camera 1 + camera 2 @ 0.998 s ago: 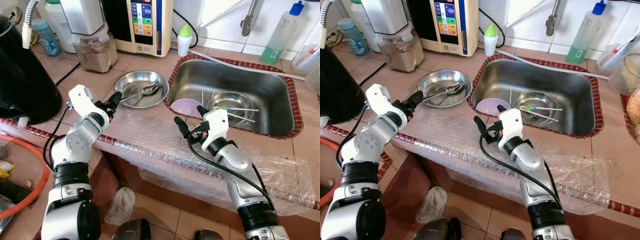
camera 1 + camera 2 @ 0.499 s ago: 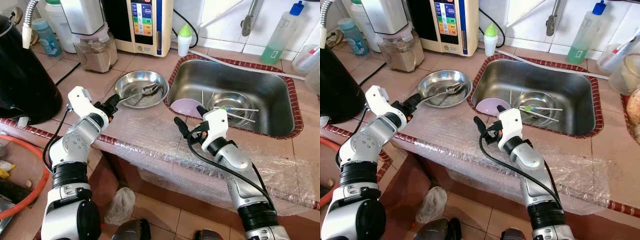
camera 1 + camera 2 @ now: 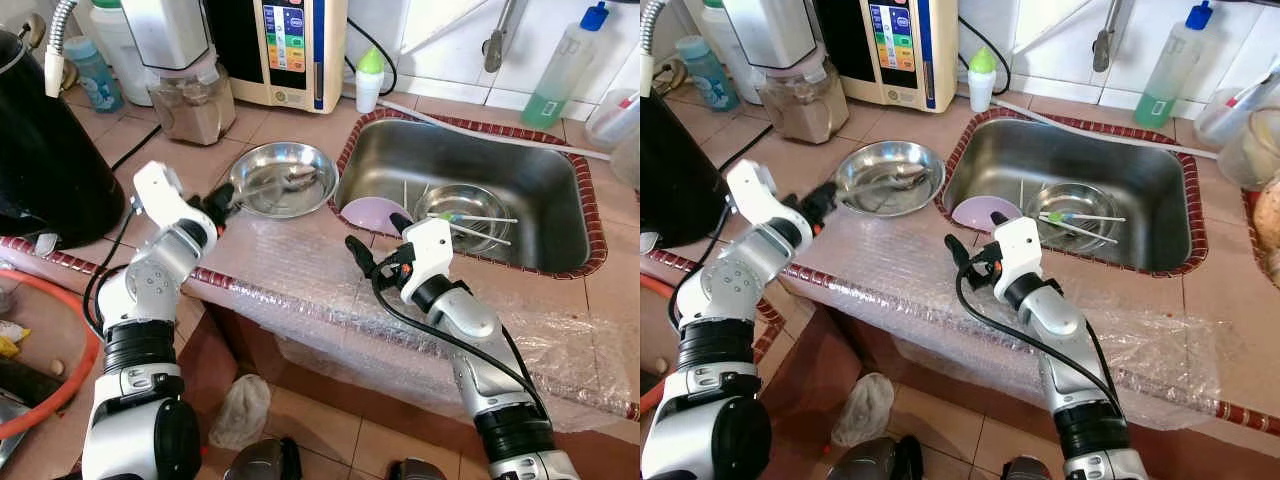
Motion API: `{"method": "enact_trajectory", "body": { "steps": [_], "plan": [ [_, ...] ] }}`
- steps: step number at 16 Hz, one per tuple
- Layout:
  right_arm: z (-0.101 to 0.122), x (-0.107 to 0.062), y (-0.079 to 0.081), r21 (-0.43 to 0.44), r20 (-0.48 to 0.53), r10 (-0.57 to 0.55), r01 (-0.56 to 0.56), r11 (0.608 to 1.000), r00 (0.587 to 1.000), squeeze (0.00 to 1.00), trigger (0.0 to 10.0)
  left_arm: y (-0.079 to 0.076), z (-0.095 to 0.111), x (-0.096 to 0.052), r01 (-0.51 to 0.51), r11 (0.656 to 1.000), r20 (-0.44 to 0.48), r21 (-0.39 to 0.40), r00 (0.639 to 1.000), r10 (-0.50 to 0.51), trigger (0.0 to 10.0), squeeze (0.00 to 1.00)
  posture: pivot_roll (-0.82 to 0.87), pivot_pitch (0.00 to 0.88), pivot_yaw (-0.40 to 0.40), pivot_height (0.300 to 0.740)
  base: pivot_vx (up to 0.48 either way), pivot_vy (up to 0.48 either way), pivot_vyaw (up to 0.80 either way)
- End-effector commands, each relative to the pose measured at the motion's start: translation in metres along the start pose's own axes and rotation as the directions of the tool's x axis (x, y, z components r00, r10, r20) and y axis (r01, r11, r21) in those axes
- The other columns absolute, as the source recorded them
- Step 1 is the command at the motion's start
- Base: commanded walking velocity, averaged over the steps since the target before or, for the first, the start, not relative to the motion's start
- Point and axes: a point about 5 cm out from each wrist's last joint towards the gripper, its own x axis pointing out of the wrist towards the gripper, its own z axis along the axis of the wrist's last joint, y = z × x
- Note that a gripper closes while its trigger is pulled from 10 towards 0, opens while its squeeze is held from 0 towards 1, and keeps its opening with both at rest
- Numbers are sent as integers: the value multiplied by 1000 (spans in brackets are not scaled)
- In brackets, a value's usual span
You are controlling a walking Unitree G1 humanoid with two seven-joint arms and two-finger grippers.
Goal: Kitchen organization
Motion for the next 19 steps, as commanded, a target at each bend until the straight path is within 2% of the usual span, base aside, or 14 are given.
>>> {"method": "enact_trajectory", "body": {
  "steps": [1, 3, 4, 5, 6, 7, 9, 11, 13, 15, 16, 19],
  "plan": [
    [1, 2, 1, -4, -4, 15, -15, 1000, 1000, 0, 10000, -1, 7, -1, -15, 998, 28, 63, 1000, 13, 0, 0, -9, 27, 73, 740, 0, 0, 0],
    [0, 3, 2, -2, -8, 17, -17, 1000, 1000, 0, 10000, -5, 13, -3, -15, 990, 63, 139, 998, 6, 0, 0, -9, 24, 69, 740, 0, 0, 0],
    [0, 3, 2, -5, -9, 21, -21, 1000, 1000, 0, 10000, -11, 20, -4, -12, 968, 100, 250, 995, -13, 0, 0, -7, 21, 67, 740, 0, 0, 0],
    [0, 4, 2, -8, -7, 22, -22, 1000, 1000, 0, 10000, -16, 25, -5, -2, 947, 124, 321, 991, -40, 0, 0, -5, 21, 66, 740, 0, 0, 0],
    [2, 4, 1, -13, -2, 19, -20, 1000, 1000, 0, 10000, -26, 25, -6, 49, 884, 122, 465, 985, -119, 0, 0, -5, 21, 66, 740, 0, 0, 0],
    [3, 5, 1, -17, 4, 23, -23, 1000, 1000, 0, 10000, -32, 24, -6, 86, 865, 108, 494, 981, -160, 0, 0, -6, 20, 66, 740, 0, 0, 0],
    [8, 6, -1, -51, 23, 24, -23, 998, 999, 0, 10000, -54, 24, -7, 193, 786, 69, 587, 956, -287, 0, 0, -9, 20, 67, 740, 0, 0, 0],
    [14, 6, -10, -94, 61, -29, 34, 995, 998, 0, 10000, -81, 31, -11, 254, 693, 67, 675, 914, -401, 0, 0, -10, 20, 69, 740, 0, 0, 0],
    [16, 5, -16, -134, 73, -60, 70, 989, 996, 0, 10000, -100, 30, -13, 293, 623, 56, 726, 877, -478, 0, 0, -10, 19, 71, 740, 0, 0, 0],
    [19, 5, -18, -169, 91, -69, 83, 982, 993, 0, 10000, -116, 18, -17, 388, 548, -19, 741, 828, -561, 0, 0, -12, 19, 74, 740, 0, 0, 0],
    [22, 5, -20, -197, 112, -87, 108, 975, 990, 0, 10000, -121, 11, -19, 430, 522, -59, 737, 810, -583, 0, 0, -13, 19, 75, 740, 0, 0, 0],
    [33, 5, -28, -295, 182, -146, 195, 935, 972, 0, 10000, -125, -1, -19, 475, 486, -115, 733, 791, -600, 0, 0, -13, 18, 77, 740, 0, 0, 0]
  ]
}}
